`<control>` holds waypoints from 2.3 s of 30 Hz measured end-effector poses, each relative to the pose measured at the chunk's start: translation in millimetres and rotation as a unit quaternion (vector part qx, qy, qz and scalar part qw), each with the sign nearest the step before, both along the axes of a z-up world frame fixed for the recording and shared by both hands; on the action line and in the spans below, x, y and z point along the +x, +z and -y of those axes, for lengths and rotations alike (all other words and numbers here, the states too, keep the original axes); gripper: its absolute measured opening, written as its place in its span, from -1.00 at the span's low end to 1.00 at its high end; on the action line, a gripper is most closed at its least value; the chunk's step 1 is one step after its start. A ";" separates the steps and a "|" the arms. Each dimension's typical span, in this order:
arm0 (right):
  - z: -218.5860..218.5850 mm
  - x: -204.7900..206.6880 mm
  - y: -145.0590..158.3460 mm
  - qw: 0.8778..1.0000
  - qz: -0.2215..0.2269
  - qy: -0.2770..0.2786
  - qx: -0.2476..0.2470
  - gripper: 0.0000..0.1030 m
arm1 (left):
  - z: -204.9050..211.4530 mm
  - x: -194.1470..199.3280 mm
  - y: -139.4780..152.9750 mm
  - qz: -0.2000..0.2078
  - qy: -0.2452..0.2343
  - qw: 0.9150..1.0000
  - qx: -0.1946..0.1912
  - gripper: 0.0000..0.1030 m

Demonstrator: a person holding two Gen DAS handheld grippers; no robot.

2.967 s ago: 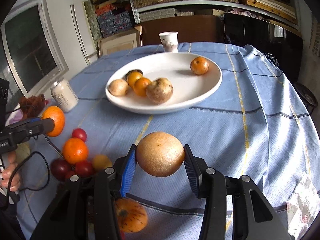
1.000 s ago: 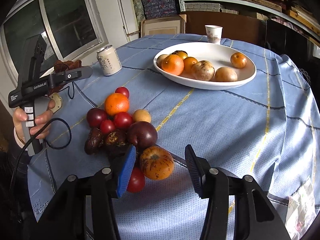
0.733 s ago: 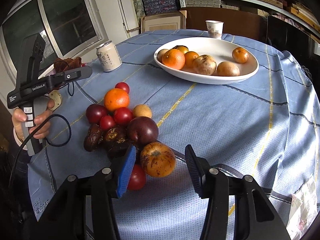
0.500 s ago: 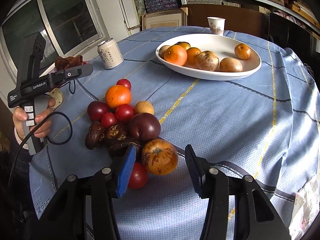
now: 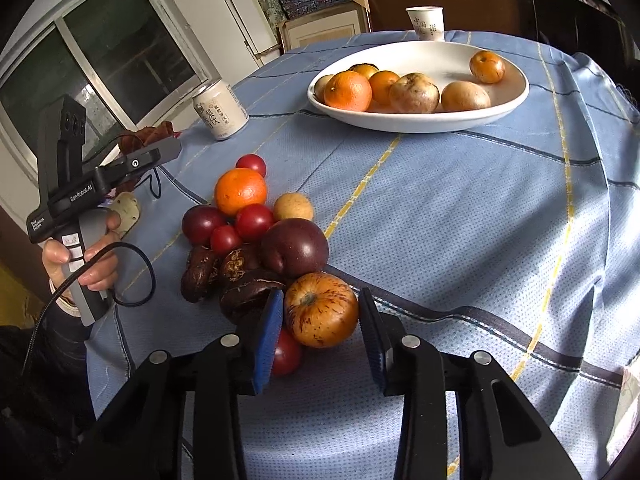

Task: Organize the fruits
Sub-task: 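Grasp the dark red plum with the left gripper while the right gripper holds the speckled fruit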

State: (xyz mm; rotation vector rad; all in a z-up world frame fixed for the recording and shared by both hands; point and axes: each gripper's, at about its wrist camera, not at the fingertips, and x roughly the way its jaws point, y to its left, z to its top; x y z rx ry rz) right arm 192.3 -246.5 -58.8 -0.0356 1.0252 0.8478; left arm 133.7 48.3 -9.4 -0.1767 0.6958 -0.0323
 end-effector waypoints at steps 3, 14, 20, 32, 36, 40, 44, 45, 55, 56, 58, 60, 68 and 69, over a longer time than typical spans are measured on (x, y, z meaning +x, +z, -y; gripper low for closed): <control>-3.1 -1.4 -3.1 1.000 -0.004 0.010 -0.005 -0.23 | -0.7 -1.0 -0.3 -0.002 0.001 1.000 -0.001 0.91; 18.1 8.4 7.3 0.998 -0.008 -0.032 0.056 -0.25 | -2.4 -6.6 3.6 0.003 -0.019 1.000 -0.001 0.91; 26.7 16.7 7.7 0.995 -0.014 -0.064 0.071 -0.25 | 11.4 -16.4 4.6 0.010 -0.096 0.995 0.020 0.91; 22.0 14.4 5.2 0.997 -0.004 -0.062 0.045 -0.25 | 40.9 -20.0 -19.9 -0.043 -0.193 0.980 0.037 0.16; 21.1 13.3 5.1 0.997 -0.004 -0.058 0.044 -0.25 | 38.7 -15.0 -27.2 -0.063 -0.188 0.980 0.029 0.12; 20.7 13.4 4.4 0.997 -0.004 -0.059 0.041 -0.25 | 37.5 -10.8 -32.8 -0.079 -0.189 0.979 0.019 -0.05; 20.4 13.9 4.1 0.997 -0.004 -0.061 0.039 -0.25 | 38.1 -6.9 -38.9 -0.096 -0.190 0.977 0.015 -0.12; 20.3 14.0 4.1 0.997 -0.004 -0.060 0.039 -0.25 | 38.1 -6.6 -39.5 -0.098 -0.190 0.977 0.015 -0.13; 18.6 12.4 5.6 0.998 -0.002 -0.053 0.040 -0.25 | 37.9 -2.8 -46.6 -0.113 -0.194 0.975 0.004 -0.20; 18.7 12.5 5.4 0.998 -0.003 -0.053 0.040 -0.25 | 38.6 -3.0 -46.8 -0.113 -0.196 0.974 0.003 -0.23; 18.5 12.7 4.5 0.998 -0.007 -0.048 0.043 -0.24 | 39.2 -3.7 -46.7 -0.112 -0.198 0.974 0.003 -0.26; 18.3 13.4 3.0 0.998 -0.012 -0.043 0.047 -0.25 | 38.6 -3.5 -46.8 -0.112 -0.198 0.974 0.000 -0.27; 22.6 15.5 1.3 0.997 -0.024 -0.036 0.071 -0.25 | 34.5 -5.8 -41.9 -0.104 -0.194 0.976 -0.009 -0.28; 23.0 16.2 1.0 0.996 -0.024 -0.037 0.072 -0.25 | 32.9 -6.4 -40.1 -0.101 -0.195 0.976 -0.016 -0.28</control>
